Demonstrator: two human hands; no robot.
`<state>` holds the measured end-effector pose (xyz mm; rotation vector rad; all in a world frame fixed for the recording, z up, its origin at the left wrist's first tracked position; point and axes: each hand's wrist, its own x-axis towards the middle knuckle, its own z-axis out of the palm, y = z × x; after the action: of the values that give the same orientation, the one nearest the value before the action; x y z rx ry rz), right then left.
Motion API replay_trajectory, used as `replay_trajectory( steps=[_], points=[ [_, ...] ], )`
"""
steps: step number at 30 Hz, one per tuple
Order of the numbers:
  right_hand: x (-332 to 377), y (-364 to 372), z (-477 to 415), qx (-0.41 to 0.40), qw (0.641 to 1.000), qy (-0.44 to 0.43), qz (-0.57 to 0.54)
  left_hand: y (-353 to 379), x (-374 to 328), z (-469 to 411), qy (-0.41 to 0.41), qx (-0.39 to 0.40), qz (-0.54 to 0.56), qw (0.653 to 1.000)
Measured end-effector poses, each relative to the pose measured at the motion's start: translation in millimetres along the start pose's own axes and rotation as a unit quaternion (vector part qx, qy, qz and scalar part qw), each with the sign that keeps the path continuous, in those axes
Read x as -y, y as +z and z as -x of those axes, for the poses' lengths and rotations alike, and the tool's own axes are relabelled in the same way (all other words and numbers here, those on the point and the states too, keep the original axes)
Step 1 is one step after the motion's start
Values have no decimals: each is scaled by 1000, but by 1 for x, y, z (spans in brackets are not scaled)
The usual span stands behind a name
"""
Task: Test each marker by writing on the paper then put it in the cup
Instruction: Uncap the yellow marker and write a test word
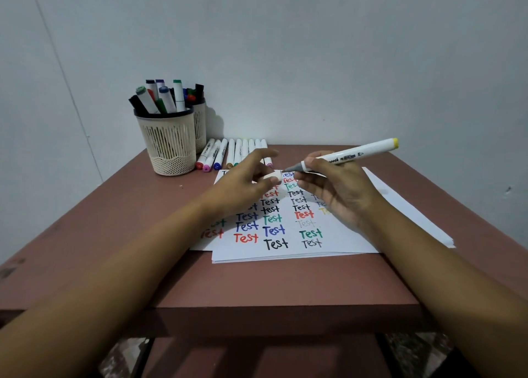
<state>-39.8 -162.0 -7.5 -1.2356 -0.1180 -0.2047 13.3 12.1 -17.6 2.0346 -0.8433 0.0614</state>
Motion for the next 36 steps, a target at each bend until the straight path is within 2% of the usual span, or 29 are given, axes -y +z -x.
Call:
replay_trajectory(
  steps=[5,10,15,27,32,36],
  points=[
    [-2,1,2,8,999,7,41,0,0,-1,25,-3,21,999],
    [-7,4,1,3,991,7,130,1,2,-1,33,-11,38,999],
    [-5,4,-2,-7,996,25,81,-2,-3,0,24,-15,-16,999],
    [-7,3,-7,7,998,41,41,3,-5,0,49,-34,12,998],
    [-4,3,-9,-6,998,49,36,2,-7,-3,6,-40,101,994],
    [-1,4,-10,-35,998,56,-16,-3,-6,-7,-42,-87,228,969]
  ],
)
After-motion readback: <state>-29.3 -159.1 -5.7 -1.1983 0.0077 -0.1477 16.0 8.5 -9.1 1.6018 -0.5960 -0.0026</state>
